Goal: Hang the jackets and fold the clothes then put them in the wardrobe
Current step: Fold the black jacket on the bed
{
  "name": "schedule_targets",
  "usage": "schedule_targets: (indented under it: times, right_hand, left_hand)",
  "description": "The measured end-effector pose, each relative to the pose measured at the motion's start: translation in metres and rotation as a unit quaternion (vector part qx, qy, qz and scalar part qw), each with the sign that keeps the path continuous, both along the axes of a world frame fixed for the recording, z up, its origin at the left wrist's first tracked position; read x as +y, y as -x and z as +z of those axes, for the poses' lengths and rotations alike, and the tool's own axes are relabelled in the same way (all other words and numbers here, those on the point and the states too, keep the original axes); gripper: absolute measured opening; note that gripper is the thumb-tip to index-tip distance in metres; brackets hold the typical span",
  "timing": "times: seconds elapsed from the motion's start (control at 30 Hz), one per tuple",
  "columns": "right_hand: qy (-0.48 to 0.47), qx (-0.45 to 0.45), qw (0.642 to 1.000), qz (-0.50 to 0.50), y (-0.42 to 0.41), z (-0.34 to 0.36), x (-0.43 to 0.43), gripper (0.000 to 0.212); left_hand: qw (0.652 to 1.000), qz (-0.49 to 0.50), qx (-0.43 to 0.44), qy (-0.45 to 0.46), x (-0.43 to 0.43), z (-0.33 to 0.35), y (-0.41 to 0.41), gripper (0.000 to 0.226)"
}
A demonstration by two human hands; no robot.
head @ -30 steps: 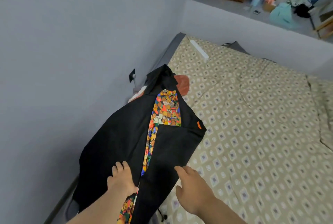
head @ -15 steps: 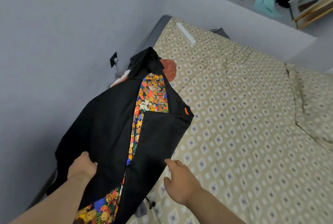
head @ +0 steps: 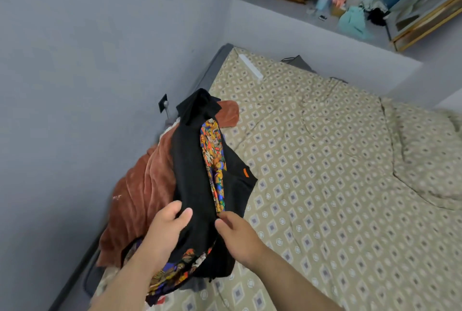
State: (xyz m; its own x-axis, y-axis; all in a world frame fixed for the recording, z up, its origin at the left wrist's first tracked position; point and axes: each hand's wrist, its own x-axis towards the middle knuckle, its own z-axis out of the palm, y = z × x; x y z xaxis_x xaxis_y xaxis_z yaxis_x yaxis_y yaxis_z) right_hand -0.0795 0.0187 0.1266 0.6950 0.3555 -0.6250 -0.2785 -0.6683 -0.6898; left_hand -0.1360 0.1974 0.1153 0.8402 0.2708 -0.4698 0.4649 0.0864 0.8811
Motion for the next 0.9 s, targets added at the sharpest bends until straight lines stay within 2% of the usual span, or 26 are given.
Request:
schedule_targets:
  times: [0.07,0.13,0.2,0.23,0.27,0.33,0.37,0.4,0.47,0.53,0.6,0.7,0.77,0.8,0.83,0.87,0.9]
  right_hand:
    - [-0.074,0.063,0.982,-0.160,-0.001,0.027,-0.016,0.034]
    - [-0.112,0.123,0.936,-0.309,-0.004,0.035,-0.036,0.042]
    - [-0.076,0.141,0.918,-0.362,-0.001,0.041,-0.054,0.049]
    - [-0.068,0.151,0.905,-0.391,0.007,0.054,-0.077,0.050]
    - [-0.094,0.198,0.890,-0.400,0.017,0.063,-0.092,0.047]
    - [-0.170,0.280,0.856,-0.400,0.039,0.077,-0.112,0.020]
    - [-0.207,0.280,0.837,-0.422,0.049,0.082,-0.123,0.008]
    - [-0.232,0.266,0.808,-0.471,0.053,0.080,-0.134,0.023]
    - [-0.304,0.234,0.754,-0.533,0.055,0.086,-0.151,0.030]
    - [-0.351,0.210,0.734,-0.542,0.051,0.102,-0.168,0.033]
    - [-0.361,0.147,0.728,-0.565,0.043,0.122,-0.186,0.042]
    - [-0.378,0.038,0.719,-0.582,0.029,0.162,-0.209,0.045]
    - [-0.388,-0.023,0.727,-0.566,0.021,0.189,-0.216,0.035]
    - [-0.396,-0.048,0.727,-0.559,0.018,0.202,-0.219,0.029]
    - [-0.407,-0.069,0.722,-0.555,0.015,0.216,-0.220,0.024]
    - [-0.421,-0.082,0.716,-0.551,0.012,0.231,-0.221,0.022]
    - [-0.436,-0.091,0.709,-0.547,0.011,0.245,-0.221,0.021]
  left_hand:
    - [0.991,0.006,-0.037,0.130,-0.026,0.049,-0.007,0.015]
    - [0.972,0.030,-0.036,0.231,-0.049,0.081,-0.008,0.022]
    - [0.956,0.048,-0.034,0.287,-0.062,0.102,-0.005,0.031]
    - [0.949,0.024,-0.049,0.311,-0.078,0.121,-0.005,0.031]
    - [0.943,0.012,-0.062,0.328,-0.089,0.137,-0.006,0.030]
    - [0.939,-0.001,-0.073,0.336,-0.102,0.153,-0.006,0.032]
    - [0.939,-0.004,-0.081,0.334,-0.109,0.161,-0.008,0.033]
    - [0.939,-0.006,-0.085,0.333,-0.114,0.165,-0.010,0.032]
    - [0.936,-0.020,-0.105,0.335,-0.121,0.176,-0.015,0.029]
    - [0.930,-0.019,-0.115,0.350,-0.123,0.183,-0.020,0.031]
    - [0.923,-0.011,-0.116,0.367,-0.122,0.186,-0.022,0.033]
    - [0.937,0.024,-0.079,0.340,-0.130,0.179,-0.023,0.033]
    - [0.953,0.046,-0.017,0.298,-0.141,0.171,-0.022,0.036]
    - [0.963,0.046,0.010,0.264,-0.144,0.166,-0.020,0.029]
    - [0.977,0.040,0.024,0.210,-0.145,0.165,-0.018,0.013]
    - [0.991,0.032,0.046,0.118,-0.147,0.163,-0.017,0.016]
    - [0.998,0.015,0.053,0.026,-0.147,0.159,-0.016,0.038]
